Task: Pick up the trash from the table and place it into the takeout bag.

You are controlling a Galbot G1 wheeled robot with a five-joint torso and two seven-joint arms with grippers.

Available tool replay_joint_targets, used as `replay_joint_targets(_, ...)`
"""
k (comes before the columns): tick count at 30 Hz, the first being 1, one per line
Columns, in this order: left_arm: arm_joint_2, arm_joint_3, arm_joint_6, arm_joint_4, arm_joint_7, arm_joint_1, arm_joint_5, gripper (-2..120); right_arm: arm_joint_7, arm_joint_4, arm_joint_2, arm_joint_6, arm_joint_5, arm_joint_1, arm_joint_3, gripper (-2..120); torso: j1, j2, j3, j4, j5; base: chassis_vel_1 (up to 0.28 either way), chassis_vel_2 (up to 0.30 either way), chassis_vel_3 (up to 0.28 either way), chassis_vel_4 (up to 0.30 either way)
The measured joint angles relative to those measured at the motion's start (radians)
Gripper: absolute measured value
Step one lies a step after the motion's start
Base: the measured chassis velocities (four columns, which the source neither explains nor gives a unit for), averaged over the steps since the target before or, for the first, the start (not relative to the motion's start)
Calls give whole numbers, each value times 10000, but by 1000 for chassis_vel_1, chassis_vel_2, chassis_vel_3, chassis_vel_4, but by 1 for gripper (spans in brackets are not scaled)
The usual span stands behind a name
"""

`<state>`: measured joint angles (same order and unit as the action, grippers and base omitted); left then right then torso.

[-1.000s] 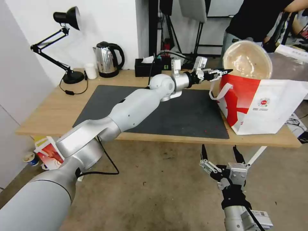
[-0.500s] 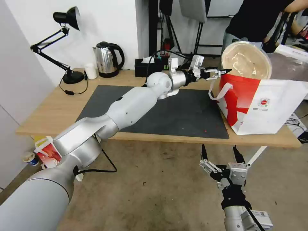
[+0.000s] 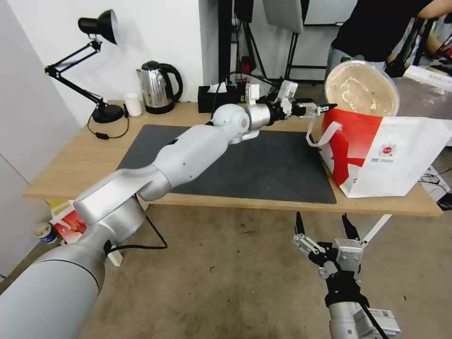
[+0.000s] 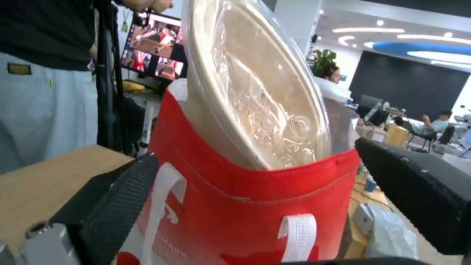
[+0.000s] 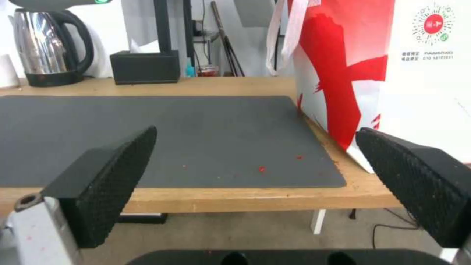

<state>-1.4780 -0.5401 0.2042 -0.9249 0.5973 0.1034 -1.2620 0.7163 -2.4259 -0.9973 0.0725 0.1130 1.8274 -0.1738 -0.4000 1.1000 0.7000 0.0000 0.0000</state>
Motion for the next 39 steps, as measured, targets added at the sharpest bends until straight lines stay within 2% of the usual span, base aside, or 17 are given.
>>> replay_joint_targets(8, 345, 166, -17, -105, 42, 256, -12, 100, 0, 0, 0, 0, 0, 0, 0, 100, 0, 0, 0, 1, 2, 0, 0, 0, 0)
replay_joint_targets(14, 888, 413, 3, -547, 19, 305, -41, 100, 0, 0, 0, 0, 0, 0, 0, 100, 0, 0, -1, -2, -1, 0, 0, 0, 0)
replay_joint_targets(20, 1655, 827, 9, -1322, -52, 235, -42, 100, 0, 0, -1, 0, 0, 0, 0, 100, 1, 1, -1, 1, -2, 0, 0, 0, 0)
replay_joint_targets(23, 2413, 1142, -10, -2070, -272, 55, -20, 100, 0, 0, -1, 0, 0, 0, 0, 100, 0, 0, -1, -1, -2, 0, 0, 0, 0)
replay_joint_targets(24, 2413, 1142, -10, -2070, -272, 55, -20, 100, 0, 0, -1, 0, 0, 0, 0, 100, 0, 0, -1, -1, -2, 0, 0, 0, 0)
replay_joint_targets(26, 3323, 1493, -68, -2944, -540, -343, 22, 100, 0, 0, -1, 0, 0, 1, 0, 100, 0, 0, -1, 2, -3, 0, 0, 0, 0)
replay_joint_targets(27, 3323, 1493, -68, -2944, -540, -343, 22, 100, 0, 0, -1, 0, 0, 1, 0, 100, 0, 0, -1, 2, -3, 0, 0, 0, 0)
replay_joint_targets(30, 4481, 2012, -212, -4073, -871, -1137, 179, 100, 0, 0, 0, 1, 0, 1, 0, 100, 0, 0, -1, -1, -5, 0, 0, 0, 0)
replay_joint_targets(31, 4481, 2012, -212, -4073, -871, -1137, 179, 100, 0, 0, 0, 1, 0, 1, 0, 100, 0, 0, -1, -1, -5, 0, 0, 0, 0)
replay_joint_targets(34, 5678, 2862, -314, -5074, -1026, -2259, 417, 100, 0, 0, 0, 1, 0, 0, 0, 100, 2, 0, -1, 6, -11, 0, 0, 0, 0)
replay_joint_targets(35, 6049, 3235, -343, -5436, -1052, -2679, 493, 100, 0, 0, 0, 1, 0, 0, 0, 100, 2, 1, -1, 6, -2, 0, 0, 0, 0)
replay_joint_targets(37, 6208, 3432, -359, -5608, -1068, -2882, 542, 100, -1, -1, 0, 1, 0, 0, 1, 100, 2, 0, -1, 7, -3, 0, 0, 0, 0)
replay_joint_targets(39, 6864, 4827, -419, -6560, -1249, -4126, 790, 100, 0, 0, 0, 1, 0, 0, 0, 100, 2, 1, -2, -6, 2, 0, 0, 0, 0)
